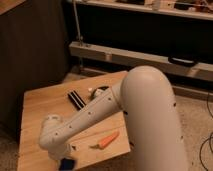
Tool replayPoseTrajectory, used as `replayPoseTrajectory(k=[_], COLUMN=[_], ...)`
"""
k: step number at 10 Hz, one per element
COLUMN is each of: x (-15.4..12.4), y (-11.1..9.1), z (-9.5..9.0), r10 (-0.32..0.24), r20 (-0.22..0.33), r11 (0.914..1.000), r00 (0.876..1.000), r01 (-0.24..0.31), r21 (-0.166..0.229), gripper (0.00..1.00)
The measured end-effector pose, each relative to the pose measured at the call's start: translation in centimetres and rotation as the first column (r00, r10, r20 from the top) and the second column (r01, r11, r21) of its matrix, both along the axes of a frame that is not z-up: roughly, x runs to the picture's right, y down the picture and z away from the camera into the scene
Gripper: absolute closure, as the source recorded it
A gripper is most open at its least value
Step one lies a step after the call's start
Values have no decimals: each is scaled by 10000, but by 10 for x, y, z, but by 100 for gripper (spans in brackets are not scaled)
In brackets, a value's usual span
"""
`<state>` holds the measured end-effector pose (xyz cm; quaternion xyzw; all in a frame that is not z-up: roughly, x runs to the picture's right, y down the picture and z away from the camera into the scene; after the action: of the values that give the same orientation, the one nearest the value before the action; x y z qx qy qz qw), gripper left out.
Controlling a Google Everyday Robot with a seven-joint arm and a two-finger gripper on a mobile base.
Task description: Wipe the white sponge on the table
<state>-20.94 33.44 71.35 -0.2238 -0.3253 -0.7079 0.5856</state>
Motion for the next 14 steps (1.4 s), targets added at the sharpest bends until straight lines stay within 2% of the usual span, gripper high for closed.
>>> replayPoseTrajectory(k=[2,4,6,7,9,11,12,14], x=[34,48,43,37,25,22,17,14], y=[-28,-36,-29,-32,-48,-71,-80,-87], z=[13,30,45,49,47,41,40,47], r10=[712,1048,1280,1363,1466,1550,1529,1439], r20=[-584,-900,-1047,-1067,-1112,-1185,-1161,-1234], r11=[9973,9945,9918,9905,9869,9817,9805,9822], r00=[9958,9904,9862,9849,9829,9808,9814,9819], r01=[-701,-1037,-1270,-1337,-1378,-1394,-1360,-1265], r21=[207,162,160,312,835,1299,1420,1387], gripper=[96,96,96,96,96,96,96,96])
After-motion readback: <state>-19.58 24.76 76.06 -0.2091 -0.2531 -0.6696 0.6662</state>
